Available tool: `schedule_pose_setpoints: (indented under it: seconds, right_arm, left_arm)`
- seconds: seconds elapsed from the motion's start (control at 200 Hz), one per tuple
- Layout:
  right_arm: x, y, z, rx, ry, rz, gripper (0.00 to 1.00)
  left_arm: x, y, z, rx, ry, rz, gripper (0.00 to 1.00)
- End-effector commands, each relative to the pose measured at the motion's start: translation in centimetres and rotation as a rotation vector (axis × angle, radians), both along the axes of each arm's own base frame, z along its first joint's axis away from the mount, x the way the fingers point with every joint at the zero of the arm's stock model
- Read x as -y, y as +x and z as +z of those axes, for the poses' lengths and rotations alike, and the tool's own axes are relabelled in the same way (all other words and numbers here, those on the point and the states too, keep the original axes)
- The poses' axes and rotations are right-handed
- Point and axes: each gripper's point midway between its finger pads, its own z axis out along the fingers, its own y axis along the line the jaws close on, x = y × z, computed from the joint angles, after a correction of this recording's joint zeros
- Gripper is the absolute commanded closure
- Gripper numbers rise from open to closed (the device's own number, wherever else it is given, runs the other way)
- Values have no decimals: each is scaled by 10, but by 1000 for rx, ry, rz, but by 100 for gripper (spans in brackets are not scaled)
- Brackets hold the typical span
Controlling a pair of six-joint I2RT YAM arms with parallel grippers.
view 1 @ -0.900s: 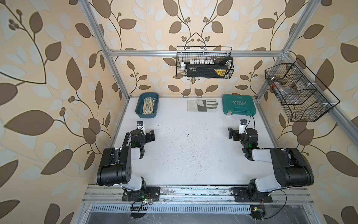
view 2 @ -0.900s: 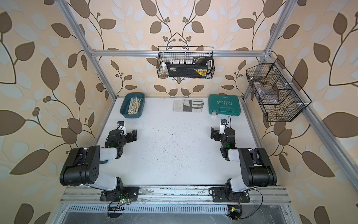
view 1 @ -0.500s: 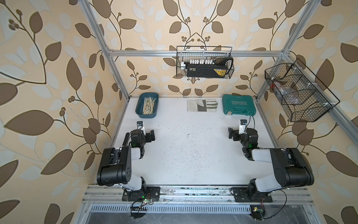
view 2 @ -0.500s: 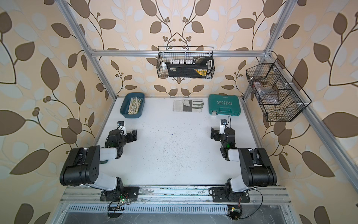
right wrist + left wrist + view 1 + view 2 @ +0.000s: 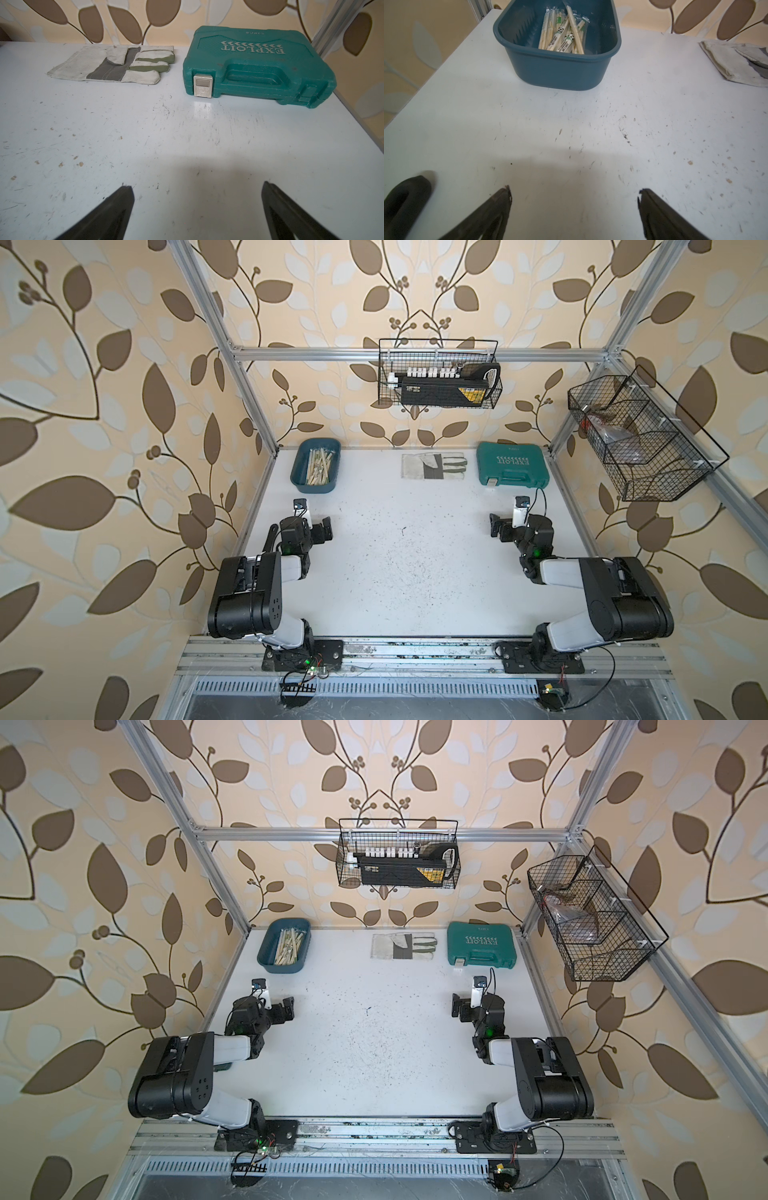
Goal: Take the paired disposable chopsticks out of the storage box
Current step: Move the storage box to the center of the board.
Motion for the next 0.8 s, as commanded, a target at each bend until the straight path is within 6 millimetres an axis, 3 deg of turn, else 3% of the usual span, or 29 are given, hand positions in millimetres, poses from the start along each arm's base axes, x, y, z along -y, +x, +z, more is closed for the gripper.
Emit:
schedule_pose_setpoints:
  seconds: [0.0,0.06,0.145,0.22,0.29,0.405,0.45,0.565,0.705,0.795]
  right_arm:
    - [8,8,25,-29,-6,-53,0]
    - [13,4,55,-55,47,-118,1]
    - [8,-1,92,25,285,-165,0]
    - [-29,1,118,12,423,38,1]
    - [-59,2,128,-71,420,150,4]
    - [-92,-3,145,-95,238,199,11]
    - [-102,-6,153,-76,216,213,11]
    - [-126,-24,169,-39,223,289,11]
    - [-135,-58,181,-25,137,306,11]
    - [-131,-76,174,15,64,280,11]
  left_arm:
    - [-1,9,29,-16,9,1,1]
    - [-4,6,59,-120,-63,116,2]
    - [15,6,103,-99,-152,115,9]
    - [33,9,131,-129,-71,98,12]
    - [49,15,145,-186,-14,73,20]
    - [68,35,155,-257,-57,3,31]
    - [73,50,144,-311,-57,-8,32]
    - [74,85,138,-402,-19,-2,37]
    - [68,119,118,-535,45,32,39]
    - [65,135,104,-580,64,49,42]
